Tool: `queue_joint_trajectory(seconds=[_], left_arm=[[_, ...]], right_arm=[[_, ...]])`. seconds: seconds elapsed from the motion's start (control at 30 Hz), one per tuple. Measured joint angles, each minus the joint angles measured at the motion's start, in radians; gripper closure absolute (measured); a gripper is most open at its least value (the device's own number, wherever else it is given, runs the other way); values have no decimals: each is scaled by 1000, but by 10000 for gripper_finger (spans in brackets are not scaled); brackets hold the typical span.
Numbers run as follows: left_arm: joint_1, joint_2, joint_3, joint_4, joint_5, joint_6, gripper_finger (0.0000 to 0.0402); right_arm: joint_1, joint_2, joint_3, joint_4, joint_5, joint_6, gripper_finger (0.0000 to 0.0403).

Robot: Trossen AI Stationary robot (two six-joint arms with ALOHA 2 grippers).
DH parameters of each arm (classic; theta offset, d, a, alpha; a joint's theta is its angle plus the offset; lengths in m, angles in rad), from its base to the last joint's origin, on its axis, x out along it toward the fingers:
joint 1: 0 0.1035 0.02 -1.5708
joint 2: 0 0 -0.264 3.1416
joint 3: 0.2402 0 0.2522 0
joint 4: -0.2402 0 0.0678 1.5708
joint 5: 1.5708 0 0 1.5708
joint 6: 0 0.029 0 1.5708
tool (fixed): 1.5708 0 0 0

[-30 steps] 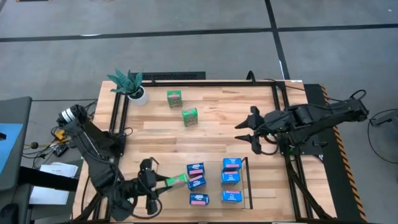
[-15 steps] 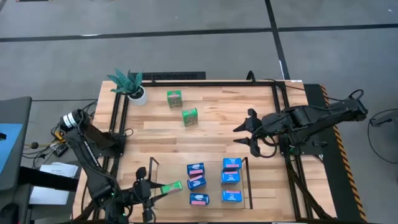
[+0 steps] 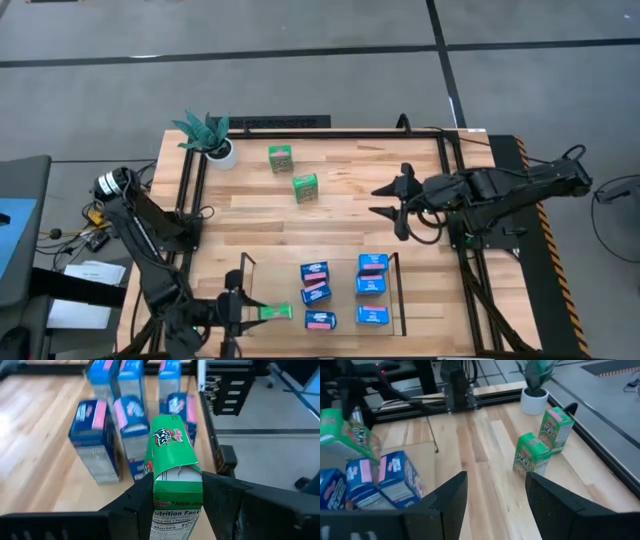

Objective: Stack cereal on shelf
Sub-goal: Put the bottom green cereal box on the shelf

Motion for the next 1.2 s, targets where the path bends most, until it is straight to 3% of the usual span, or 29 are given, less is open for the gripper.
queue_joint_trajectory(seconds=[0.13,0.33,0.47,1.0,1.2], left_arm=[[6,-11,-38,65,7,33,274],[3,-62,-207,367,33,79,274],[17,-78,-273,453,55,69,274],[45,-75,-280,454,69,113,272],[72,-75,-274,449,113,106,238]], right_arm=[[-6,0,0,3,0,0,179],[-11,0,0,6,0,-1,179],[-11,0,0,4,0,-1,179],[-11,0,0,-2,-5,-9,179],[-10,0,0,-2,-5,-11,179]])
